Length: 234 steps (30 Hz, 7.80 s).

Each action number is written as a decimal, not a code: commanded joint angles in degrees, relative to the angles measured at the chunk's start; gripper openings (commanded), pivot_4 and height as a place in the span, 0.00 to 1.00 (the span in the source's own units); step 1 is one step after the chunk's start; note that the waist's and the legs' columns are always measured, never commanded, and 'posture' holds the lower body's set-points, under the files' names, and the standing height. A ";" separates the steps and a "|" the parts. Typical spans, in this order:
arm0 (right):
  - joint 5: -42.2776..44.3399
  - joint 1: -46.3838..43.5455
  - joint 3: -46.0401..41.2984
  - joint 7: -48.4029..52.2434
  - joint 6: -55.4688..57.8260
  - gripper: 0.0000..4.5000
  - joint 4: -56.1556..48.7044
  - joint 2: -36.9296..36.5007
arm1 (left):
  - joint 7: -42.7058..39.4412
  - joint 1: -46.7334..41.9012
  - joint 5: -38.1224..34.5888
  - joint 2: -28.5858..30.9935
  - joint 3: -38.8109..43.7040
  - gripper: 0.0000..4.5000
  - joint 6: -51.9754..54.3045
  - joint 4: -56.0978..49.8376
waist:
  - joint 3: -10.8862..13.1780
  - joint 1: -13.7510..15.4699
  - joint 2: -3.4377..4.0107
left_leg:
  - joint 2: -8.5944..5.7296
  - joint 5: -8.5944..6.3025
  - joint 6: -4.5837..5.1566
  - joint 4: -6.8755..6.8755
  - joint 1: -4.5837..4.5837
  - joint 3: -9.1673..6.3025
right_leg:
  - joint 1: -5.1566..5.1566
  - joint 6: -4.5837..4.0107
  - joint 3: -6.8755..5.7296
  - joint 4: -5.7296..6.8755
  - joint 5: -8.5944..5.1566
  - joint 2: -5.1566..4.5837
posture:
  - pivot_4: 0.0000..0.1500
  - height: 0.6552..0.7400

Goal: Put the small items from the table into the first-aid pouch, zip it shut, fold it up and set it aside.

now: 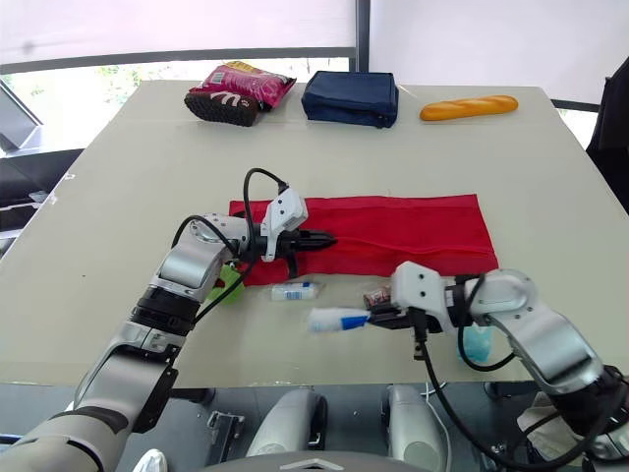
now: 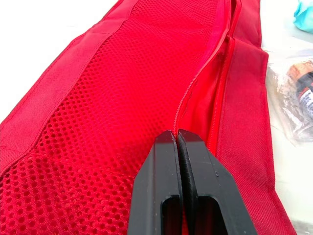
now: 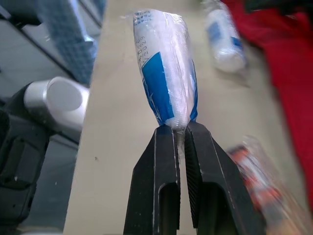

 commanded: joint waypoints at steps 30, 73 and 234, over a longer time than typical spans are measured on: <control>3.64 -16.06 -6.85 -44.06 47.40 0.01 -0.48 31.19 | 2.37 2.34 -4.45 -6.15 2.09 0.00 4.85 -9.55 | 0.01 -0.16 0.03 | -0.01 0.00 0.01 0.01 -0.09 -0.08 | -0.04 -0.02 -0.01 0.00 0.01 0.00 | 1.00 0.69; 7.08 -21.26 -17.11 -54.93 43.42 0.43 13.91 55.36 | 0.73 3.62 -3.98 -5.49 1.52 0.00 3.09 -9.03 | 0.05 -0.44 0.12 | 0.00 -0.01 0.01 -0.28 -0.11 -0.10 | -0.16 -0.11 0.00 -0.16 0.05 0.01 | 1.00 0.69; -8.84 -22.30 -3.88 -42.34 39.03 0.41 14.92 40.42 | -8.86 -4.04 -0.04 -5.28 2.64 0.00 -13.13 9.37 | 0.07 -0.44 0.05 | -0.24 0.00 0.00 -0.60 -0.08 -0.07 | -0.16 -0.23 -0.03 -0.23 0.14 -0.15 | 1.00 0.69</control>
